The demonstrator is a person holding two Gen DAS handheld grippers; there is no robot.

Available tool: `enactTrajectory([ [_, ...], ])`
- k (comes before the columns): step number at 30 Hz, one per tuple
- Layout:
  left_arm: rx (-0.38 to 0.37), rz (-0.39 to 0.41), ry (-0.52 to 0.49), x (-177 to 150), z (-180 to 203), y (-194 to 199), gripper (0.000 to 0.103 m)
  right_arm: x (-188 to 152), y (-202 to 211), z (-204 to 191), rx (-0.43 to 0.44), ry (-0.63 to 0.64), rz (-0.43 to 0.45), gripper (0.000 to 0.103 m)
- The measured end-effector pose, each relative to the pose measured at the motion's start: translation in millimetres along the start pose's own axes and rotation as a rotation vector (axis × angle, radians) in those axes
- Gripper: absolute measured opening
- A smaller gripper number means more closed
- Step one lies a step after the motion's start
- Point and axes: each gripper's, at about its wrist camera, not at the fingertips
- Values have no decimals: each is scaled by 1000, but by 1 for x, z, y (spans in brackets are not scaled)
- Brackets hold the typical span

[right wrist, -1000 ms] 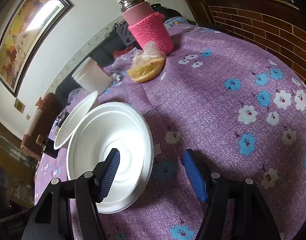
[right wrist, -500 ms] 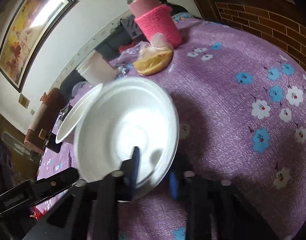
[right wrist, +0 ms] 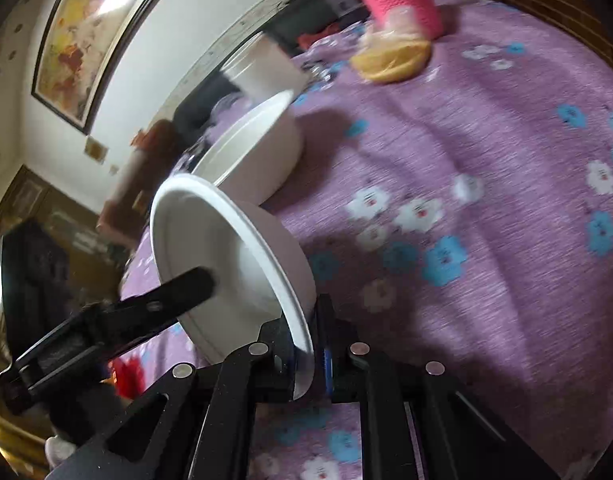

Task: Organize plates and bowls
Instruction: 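Grasp the rim of the white foam plate with the right tool, then carry the white plate onto the nested beige bowls and open the right tool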

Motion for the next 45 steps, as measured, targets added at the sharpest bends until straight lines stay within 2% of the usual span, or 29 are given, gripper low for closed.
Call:
enactTrajectory([
  [1, 18, -5, -15, -1, 2, 0, 36, -2, -2, -2, -1, 7, -2, 11],
  [2, 59, -12, -33, -2, 4, 0, 30, -2, -2, -2, -6, 12, -1, 11],
  [5, 69, -9, -30, -6, 3, 7, 25, -3, -3, 0, -17, 5, 0, 11],
  [8, 109, 18, -50, -15, 9, 23, 25, -3, -1, -6, 28, 3, 11, 11],
  [13, 135, 72, -77, -37, 12, 68, 26, -15, 5, -33, 95, 83, 58, 11],
  [18, 145, 87, -53, -64, -9, 112, 27, -35, 5, -70, 145, 151, 50, 11],
  [22, 162, 134, -16, -86, -31, 148, 30, -60, 10, -108, 172, 187, 35, 12],
  [25, 160, 181, 19, -100, -49, 177, 35, -79, 9, -137, 168, 224, 25, 13],
  [30, 149, 246, 95, -121, -88, 222, 35, -95, 5, -192, 173, 311, 6, 13],
  [34, 175, 292, 172, -137, -128, 254, 35, -115, -6, -242, 165, 393, -15, 13],
  [39, 205, 303, 268, -151, -177, 276, 35, -145, -31, -296, 154, 478, -66, 13],
  [45, 230, 308, 333, -158, -215, 286, 35, -164, -60, -332, 149, 525, -125, 14],
])
Point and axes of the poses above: each gripper's, at about its wrist camera, not at the fingertips, and y roughly against the way its jaws point, z to its right, x to its top, and after that the axes turned 9 degrees about -x, right-handed
